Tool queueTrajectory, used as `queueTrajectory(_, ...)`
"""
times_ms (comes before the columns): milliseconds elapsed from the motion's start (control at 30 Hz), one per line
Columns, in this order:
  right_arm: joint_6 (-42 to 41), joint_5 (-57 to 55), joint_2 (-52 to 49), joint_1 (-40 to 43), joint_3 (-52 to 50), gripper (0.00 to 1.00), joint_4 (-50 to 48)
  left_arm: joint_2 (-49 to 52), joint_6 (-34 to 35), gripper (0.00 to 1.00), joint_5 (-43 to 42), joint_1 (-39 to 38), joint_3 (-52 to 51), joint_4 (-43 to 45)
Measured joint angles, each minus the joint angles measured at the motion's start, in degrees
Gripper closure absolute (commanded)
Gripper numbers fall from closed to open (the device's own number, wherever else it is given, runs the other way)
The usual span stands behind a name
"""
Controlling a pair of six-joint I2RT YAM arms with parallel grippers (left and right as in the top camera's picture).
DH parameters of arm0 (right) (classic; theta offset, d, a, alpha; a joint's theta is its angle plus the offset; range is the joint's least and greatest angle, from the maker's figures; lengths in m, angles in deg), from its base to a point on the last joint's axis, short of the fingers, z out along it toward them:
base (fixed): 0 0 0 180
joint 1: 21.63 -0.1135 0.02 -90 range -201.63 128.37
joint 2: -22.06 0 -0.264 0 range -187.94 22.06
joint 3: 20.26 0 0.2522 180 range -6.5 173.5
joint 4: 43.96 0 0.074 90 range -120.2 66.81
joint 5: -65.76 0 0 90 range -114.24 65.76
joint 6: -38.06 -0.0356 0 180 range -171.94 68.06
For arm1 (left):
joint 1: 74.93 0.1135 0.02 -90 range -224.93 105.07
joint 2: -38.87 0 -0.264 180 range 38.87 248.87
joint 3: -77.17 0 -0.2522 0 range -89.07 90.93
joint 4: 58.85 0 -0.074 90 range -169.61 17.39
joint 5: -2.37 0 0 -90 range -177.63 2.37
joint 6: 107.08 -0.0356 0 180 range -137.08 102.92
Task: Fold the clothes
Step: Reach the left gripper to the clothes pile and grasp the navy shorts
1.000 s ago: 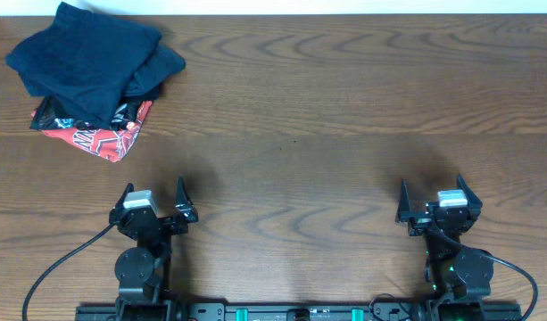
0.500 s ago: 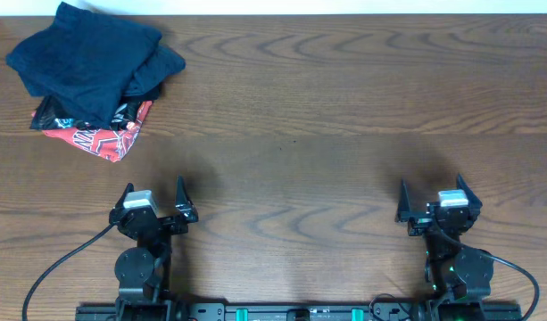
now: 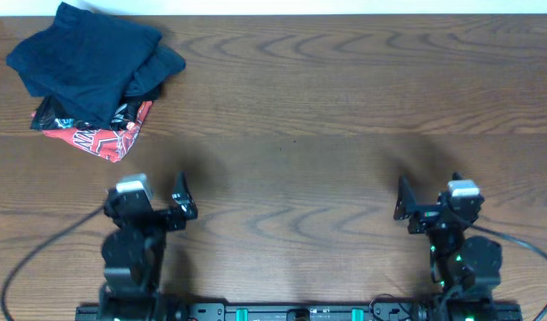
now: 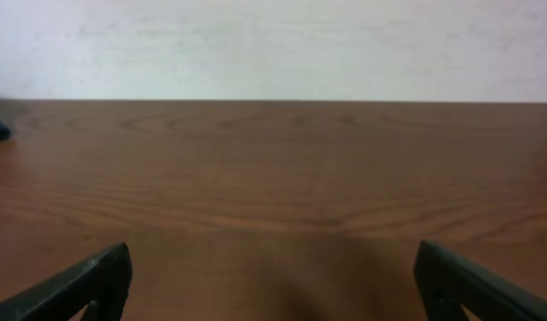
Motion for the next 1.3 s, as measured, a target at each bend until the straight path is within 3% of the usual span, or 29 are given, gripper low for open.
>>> queueTrajectory(267,0.7,1.0,-23.2,0.0,19.6,0.01,12.2,28.8,0.0,0.02,0.0,0.0,24.9,-15.4)
queueTrajectory(467,2.6,1.2,-39.0,0.0,31.8,0.01,22.9,39.1,0.0,0.02,-1.4,0.0,36.9,-28.0)
queueTrajectory(567,3.1,2.3,-44.0,0.0,34.2,0.01,24.0,39.8,-0.1,0.02,-1.8,0.1,38.8,-28.7)
queueTrajectory(733,3.5,3.0,-47.1,0.0,34.6,0.01,24.6,40.3,0.5,0.02,-2.4,5.1,41.7,-24.5)
queueTrajectory(867,3.6,2.3,-47.3,0.0,34.6,0.01,25.4,43.5,4.4,0.02,-2.6,15.3,44.3,-19.5)
queueTrajectory(1100,3.7,2.1,-47.3,0.0,34.6,0.01,25.4,57.6,11.4,0.02,-6.5,31.1,45.5,-1.6)
queueTrajectory(1300,3.7,2.0,-47.3,0.0,34.6,0.01,25.6,72.0,16.6,0.02,-11.7,35.1,46.1,10.5)
